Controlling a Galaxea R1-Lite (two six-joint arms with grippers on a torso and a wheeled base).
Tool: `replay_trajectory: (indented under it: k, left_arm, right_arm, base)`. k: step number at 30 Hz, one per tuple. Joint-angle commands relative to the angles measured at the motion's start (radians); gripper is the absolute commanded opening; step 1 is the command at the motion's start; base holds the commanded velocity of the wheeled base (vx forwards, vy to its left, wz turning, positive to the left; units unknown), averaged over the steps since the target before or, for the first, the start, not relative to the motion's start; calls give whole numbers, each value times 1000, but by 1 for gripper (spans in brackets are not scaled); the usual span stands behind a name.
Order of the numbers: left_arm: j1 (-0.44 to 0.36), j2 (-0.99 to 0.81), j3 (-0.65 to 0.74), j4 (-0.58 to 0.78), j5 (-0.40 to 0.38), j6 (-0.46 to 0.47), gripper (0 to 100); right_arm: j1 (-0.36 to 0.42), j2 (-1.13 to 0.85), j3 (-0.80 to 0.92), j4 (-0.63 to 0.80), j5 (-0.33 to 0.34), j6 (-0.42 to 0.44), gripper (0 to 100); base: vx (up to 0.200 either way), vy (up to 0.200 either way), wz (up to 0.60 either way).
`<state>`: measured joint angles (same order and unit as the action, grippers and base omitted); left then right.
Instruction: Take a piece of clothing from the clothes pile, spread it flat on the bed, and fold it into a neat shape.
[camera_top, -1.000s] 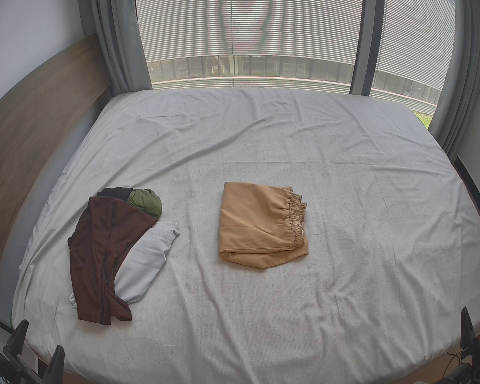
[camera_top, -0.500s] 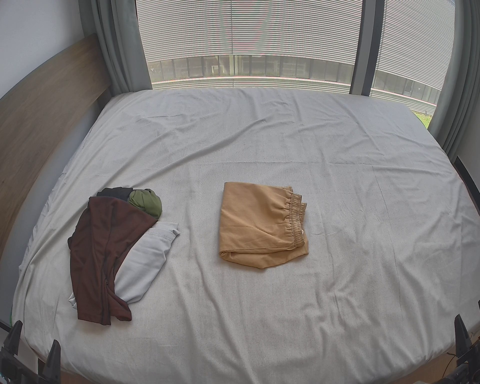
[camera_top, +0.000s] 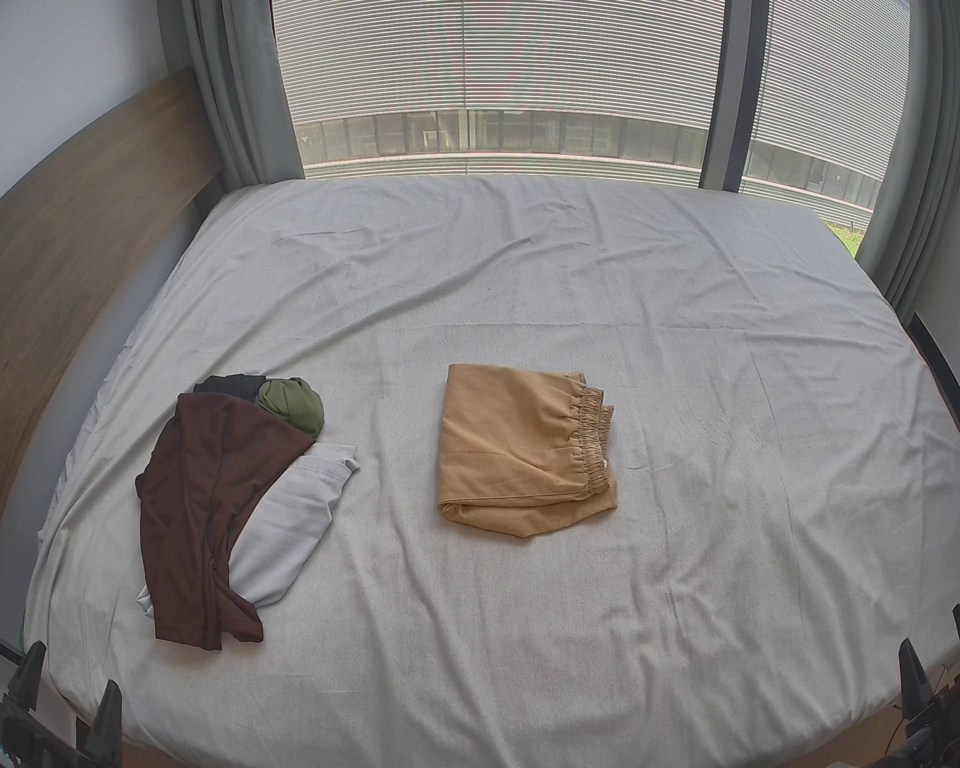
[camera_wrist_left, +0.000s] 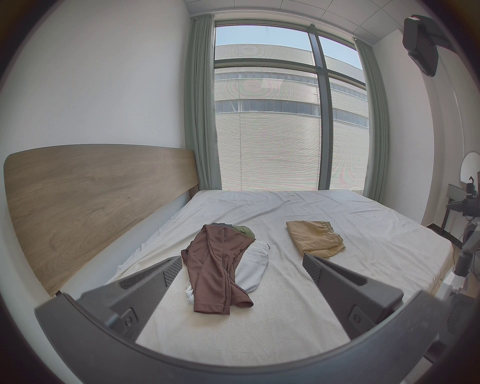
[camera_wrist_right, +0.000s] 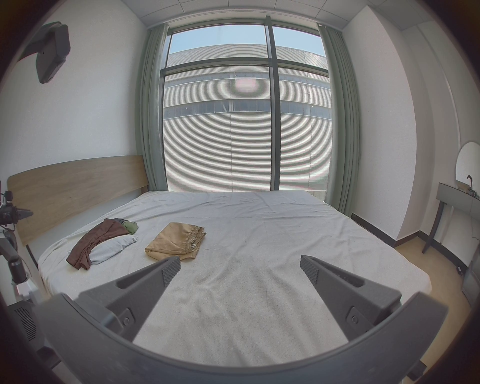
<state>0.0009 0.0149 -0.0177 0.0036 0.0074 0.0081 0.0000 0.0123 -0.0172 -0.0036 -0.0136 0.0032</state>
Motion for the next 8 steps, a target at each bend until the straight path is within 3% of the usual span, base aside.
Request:
replay_trajectory:
  k: [1,8]
  left_arm:
    - [1,-13,18,-1,0,1,100]
    - [1,-15,18,-1,0,0,100]
  right_arm:
    - [0,-6,17,2,-2,3,100]
    - [0,-5,17,2,1,-2,100]
  base:
    - [0,0,0]
    - [0,0,0]
